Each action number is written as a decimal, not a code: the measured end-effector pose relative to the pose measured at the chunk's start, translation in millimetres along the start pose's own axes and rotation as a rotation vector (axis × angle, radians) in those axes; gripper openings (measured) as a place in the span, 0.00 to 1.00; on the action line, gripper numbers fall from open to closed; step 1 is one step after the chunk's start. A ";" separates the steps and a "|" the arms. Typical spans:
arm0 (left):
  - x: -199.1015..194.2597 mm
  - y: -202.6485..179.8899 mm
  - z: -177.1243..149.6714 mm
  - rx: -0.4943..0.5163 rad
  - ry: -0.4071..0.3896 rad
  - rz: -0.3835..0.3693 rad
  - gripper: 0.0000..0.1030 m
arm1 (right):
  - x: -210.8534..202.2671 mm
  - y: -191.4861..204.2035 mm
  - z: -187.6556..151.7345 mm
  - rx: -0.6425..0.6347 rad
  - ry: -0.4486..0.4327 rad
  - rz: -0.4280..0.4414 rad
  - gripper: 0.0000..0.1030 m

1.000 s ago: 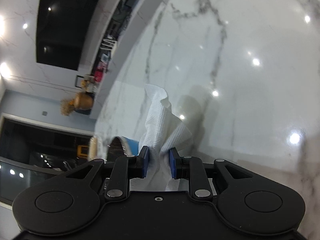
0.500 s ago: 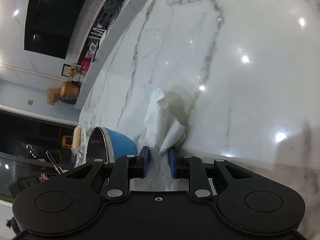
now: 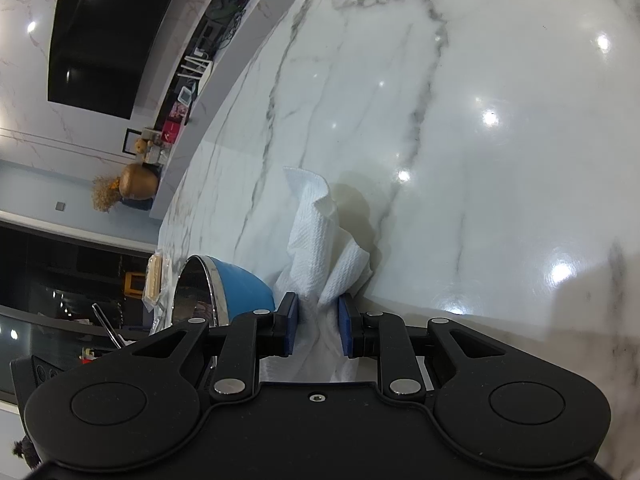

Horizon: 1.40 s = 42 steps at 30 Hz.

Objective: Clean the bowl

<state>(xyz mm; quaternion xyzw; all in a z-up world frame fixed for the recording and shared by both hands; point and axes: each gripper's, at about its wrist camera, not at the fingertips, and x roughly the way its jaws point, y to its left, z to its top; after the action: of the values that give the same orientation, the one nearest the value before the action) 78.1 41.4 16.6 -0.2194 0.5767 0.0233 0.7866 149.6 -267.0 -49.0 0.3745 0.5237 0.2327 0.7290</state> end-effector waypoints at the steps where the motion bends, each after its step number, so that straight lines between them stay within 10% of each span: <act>1: -0.1 -1.8 0.1 0.003 0.002 0.002 0.20 | 0.4 -0.1 0.0 0.001 0.002 0.000 0.19; 16: 2.7 -12.7 17.0 0.003 -0.021 0.050 0.12 | -23.7 -12.9 8.8 0.120 -0.072 0.239 0.20; 32: 4.0 -6.6 20.7 -0.045 -0.039 0.028 0.13 | -8.2 -11.1 3.4 0.044 -0.008 0.062 0.20; 36: -0.3 2.2 14.7 -0.122 -0.033 0.003 0.35 | -4.7 -10.0 1.8 0.024 0.005 0.020 0.19; 42: -0.9 -0.3 9.3 -0.121 0.007 0.004 0.35 | -3.4 -8.6 0.9 0.020 0.005 0.016 0.19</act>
<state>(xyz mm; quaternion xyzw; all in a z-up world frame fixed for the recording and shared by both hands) 86.2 44.7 19.8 -0.2656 0.5773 0.0592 0.7699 148.9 -275.0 -53.6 0.3856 0.5246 0.2343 0.7219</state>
